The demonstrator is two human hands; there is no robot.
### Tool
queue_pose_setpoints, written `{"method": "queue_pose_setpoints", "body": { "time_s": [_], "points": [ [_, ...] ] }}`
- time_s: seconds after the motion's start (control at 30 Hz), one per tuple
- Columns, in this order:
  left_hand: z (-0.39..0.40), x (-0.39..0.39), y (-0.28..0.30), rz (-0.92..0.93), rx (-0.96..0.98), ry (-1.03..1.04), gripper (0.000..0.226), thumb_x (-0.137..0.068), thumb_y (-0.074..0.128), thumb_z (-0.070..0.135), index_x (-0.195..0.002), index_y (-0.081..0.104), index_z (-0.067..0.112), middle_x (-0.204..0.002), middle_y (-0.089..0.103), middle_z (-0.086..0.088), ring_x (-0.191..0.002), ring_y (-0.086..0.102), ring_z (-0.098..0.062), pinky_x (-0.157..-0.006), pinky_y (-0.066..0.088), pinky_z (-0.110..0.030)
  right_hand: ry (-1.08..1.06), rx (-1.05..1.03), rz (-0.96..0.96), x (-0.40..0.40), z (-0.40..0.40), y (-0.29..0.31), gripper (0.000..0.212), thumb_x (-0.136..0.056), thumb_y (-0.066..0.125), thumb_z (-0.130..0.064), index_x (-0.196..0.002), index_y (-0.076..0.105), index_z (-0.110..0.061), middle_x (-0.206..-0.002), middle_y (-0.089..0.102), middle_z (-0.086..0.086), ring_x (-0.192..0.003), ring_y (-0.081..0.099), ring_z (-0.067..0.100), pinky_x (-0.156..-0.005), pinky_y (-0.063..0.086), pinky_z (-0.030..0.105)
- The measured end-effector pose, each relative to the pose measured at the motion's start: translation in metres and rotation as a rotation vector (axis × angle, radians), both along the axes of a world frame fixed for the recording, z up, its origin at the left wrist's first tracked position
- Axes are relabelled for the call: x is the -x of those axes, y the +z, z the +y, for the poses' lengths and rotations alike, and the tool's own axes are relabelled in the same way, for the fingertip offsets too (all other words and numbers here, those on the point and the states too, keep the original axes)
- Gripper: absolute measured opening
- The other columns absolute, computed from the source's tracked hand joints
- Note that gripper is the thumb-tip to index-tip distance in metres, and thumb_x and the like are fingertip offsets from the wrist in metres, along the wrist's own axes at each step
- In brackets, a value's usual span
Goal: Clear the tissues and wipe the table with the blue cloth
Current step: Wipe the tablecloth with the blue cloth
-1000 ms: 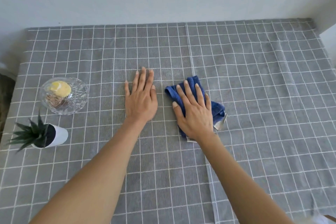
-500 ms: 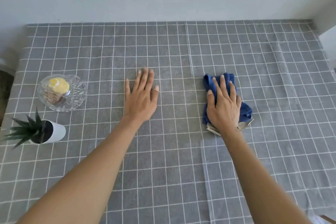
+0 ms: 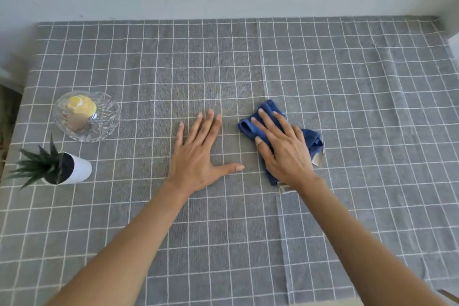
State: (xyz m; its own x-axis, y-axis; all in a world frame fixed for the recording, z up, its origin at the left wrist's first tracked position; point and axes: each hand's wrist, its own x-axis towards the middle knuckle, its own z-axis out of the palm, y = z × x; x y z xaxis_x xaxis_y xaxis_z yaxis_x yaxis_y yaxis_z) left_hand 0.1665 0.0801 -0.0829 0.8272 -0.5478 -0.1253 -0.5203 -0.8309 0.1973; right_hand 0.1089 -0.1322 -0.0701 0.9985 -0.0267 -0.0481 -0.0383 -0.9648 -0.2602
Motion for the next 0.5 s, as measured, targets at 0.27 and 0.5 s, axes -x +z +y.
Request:
{"method": "queue_pose_setpoints", "body": {
  "time_s": [0.27,0.5],
  "points": [
    [0.000,0.001,0.002,-0.004,-0.006,0.015,0.118,-0.064,0.018,0.097,-0.154,0.000,0.023,-0.162,-0.008,0.004,-0.149,-0.005,-0.016,-0.118,-0.005,-0.048,-0.060,-0.016,0.029,0.005,0.021,0.001,0.054,-0.098,0.022,-0.048,-0.149,0.028,-0.033,-0.158,0.018,-0.012,-0.145,0.015,0.019,-0.111,0.019,0.041],
    [0.000,0.001,0.003,-0.002,-0.029,0.014,0.120,-0.063,0.016,0.098,-0.154,-0.003,0.022,-0.161,-0.010,0.004,-0.149,-0.007,-0.016,-0.119,-0.003,-0.051,-0.173,-0.044,0.003,-0.008,-0.009,0.002,0.051,-0.100,0.028,-0.042,-0.148,0.032,-0.027,-0.157,0.023,-0.009,-0.145,0.018,0.021,-0.111,0.021,0.042]
  ]
}}
